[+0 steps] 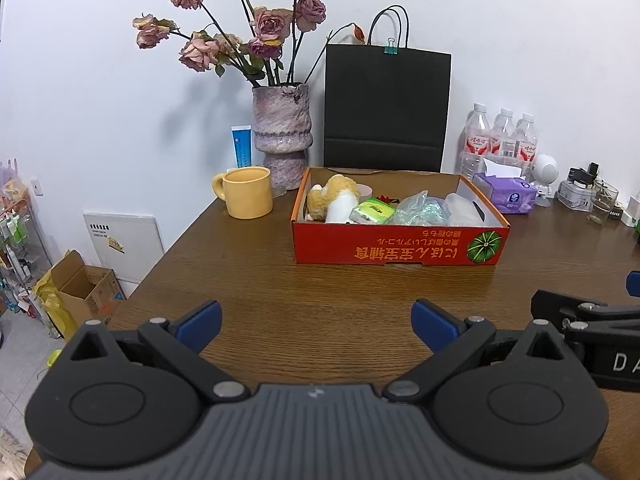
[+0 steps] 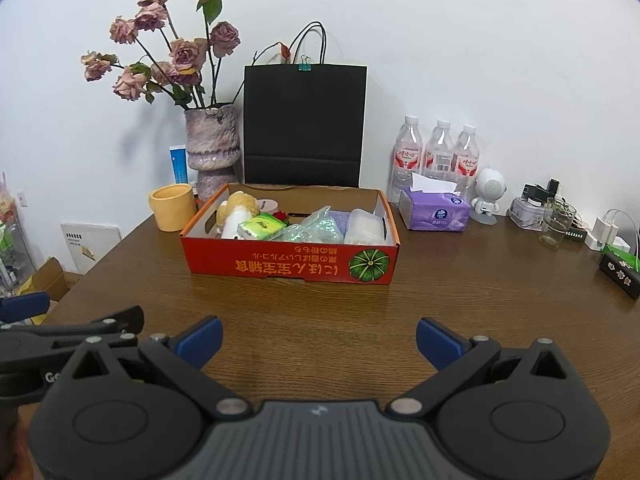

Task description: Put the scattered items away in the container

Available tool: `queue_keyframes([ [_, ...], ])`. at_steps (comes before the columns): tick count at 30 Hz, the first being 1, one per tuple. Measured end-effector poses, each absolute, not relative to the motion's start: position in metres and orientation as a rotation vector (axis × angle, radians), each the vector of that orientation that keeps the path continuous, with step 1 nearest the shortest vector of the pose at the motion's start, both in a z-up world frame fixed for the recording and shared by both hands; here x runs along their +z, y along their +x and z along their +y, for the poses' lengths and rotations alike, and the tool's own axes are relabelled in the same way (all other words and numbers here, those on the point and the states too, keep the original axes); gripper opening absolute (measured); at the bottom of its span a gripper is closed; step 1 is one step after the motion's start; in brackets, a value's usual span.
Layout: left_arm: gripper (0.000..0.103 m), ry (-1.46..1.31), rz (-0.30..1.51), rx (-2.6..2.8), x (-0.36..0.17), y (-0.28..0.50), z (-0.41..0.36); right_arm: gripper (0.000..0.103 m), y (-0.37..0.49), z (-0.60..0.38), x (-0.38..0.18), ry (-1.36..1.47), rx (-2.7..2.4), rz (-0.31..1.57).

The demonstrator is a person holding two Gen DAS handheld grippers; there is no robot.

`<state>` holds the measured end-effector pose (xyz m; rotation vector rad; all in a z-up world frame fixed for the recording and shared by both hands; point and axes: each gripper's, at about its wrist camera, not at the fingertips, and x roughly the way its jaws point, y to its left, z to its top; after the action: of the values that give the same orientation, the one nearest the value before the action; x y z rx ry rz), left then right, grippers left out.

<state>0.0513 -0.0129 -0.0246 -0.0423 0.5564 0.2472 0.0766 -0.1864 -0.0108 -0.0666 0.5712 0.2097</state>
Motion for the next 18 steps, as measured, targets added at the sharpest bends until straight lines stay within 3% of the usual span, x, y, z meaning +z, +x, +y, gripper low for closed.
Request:
queue_keyframes([
  [18, 0.103, -0.037, 0.559, 0.253, -0.024, 0.0519, -0.0117, 0.103, 0.0777, -0.1868, -0.0125, -0.067, 0.208, 0.574],
])
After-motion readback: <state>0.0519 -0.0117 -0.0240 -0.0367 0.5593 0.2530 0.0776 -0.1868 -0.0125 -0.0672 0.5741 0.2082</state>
